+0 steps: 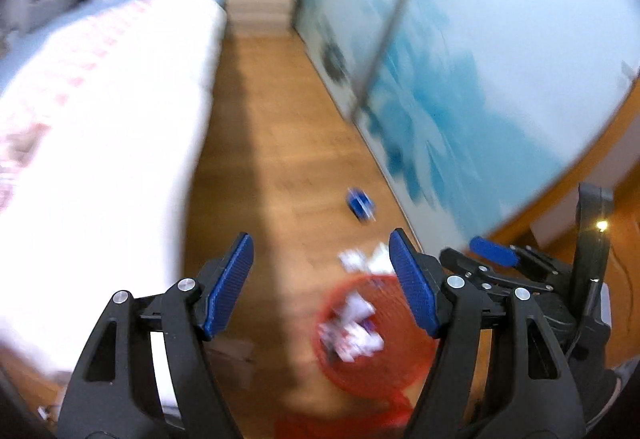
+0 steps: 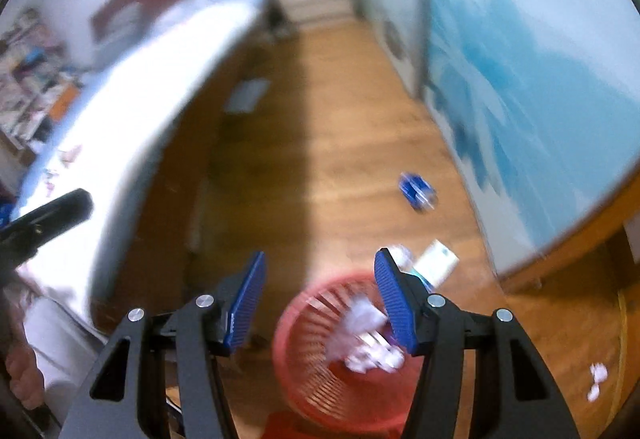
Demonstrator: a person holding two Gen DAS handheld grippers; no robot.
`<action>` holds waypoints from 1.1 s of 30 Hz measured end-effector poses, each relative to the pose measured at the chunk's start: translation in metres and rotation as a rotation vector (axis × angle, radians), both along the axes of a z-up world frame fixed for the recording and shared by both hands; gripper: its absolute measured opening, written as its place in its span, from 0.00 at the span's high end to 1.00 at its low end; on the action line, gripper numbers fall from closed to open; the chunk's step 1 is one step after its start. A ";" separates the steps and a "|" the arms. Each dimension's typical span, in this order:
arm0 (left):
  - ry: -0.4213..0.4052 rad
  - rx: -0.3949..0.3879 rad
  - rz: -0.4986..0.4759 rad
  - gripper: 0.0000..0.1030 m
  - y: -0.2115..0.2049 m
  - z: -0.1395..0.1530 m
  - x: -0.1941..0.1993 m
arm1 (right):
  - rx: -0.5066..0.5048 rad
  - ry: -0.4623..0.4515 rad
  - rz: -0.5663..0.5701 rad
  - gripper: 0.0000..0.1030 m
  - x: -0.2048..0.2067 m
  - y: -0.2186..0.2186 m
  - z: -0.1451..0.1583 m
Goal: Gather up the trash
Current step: 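Move both open tools back toward the bed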
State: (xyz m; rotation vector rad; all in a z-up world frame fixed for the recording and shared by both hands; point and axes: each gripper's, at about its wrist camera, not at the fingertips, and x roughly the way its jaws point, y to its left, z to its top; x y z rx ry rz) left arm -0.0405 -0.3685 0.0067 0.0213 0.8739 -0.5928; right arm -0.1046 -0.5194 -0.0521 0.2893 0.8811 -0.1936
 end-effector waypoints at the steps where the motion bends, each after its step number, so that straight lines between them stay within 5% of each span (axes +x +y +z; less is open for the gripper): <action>1: -0.023 -0.012 0.028 0.32 0.015 0.008 0.001 | -0.003 -0.018 0.026 0.45 0.008 0.014 0.008; 6: -0.139 -0.062 0.245 0.27 0.134 0.043 0.006 | -0.031 -0.107 0.183 0.45 0.048 0.104 0.043; 13: -0.180 -0.096 0.441 0.27 0.250 0.031 0.000 | -0.056 -0.147 0.363 0.45 0.085 0.226 0.053; 22: -0.165 -0.143 0.513 0.26 0.317 0.008 0.010 | -0.070 -0.148 0.485 0.44 0.129 0.341 0.045; 33: -0.116 -0.199 0.582 0.26 0.364 -0.006 0.035 | -0.038 -0.072 0.521 0.43 0.242 0.443 -0.005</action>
